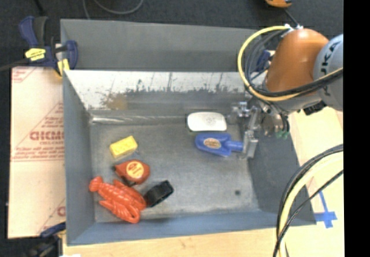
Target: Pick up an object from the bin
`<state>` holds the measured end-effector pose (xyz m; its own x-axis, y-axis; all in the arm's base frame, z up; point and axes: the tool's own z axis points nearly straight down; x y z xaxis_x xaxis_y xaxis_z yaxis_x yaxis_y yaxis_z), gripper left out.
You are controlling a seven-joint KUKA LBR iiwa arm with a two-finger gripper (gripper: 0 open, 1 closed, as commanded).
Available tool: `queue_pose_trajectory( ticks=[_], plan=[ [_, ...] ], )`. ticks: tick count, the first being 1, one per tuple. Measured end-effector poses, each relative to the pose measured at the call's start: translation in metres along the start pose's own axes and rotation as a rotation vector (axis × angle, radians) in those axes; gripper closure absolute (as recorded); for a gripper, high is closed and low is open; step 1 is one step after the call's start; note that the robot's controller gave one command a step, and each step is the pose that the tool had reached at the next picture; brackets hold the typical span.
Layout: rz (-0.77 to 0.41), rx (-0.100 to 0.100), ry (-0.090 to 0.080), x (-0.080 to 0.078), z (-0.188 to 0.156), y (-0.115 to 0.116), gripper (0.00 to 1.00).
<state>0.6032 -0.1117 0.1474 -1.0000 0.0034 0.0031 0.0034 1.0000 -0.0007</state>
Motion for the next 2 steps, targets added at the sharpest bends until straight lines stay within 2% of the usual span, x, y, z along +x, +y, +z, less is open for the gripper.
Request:
queue_pose_trajectory(
  ticks=[1, 2],
  plan=[
    [-0.003, 0.001, -0.008, -0.002, -0.005, 0.000, 0.00],
    [0.017, 0.000, -0.008, -0.004, 0.007, 0.008, 0.00]
  ],
)
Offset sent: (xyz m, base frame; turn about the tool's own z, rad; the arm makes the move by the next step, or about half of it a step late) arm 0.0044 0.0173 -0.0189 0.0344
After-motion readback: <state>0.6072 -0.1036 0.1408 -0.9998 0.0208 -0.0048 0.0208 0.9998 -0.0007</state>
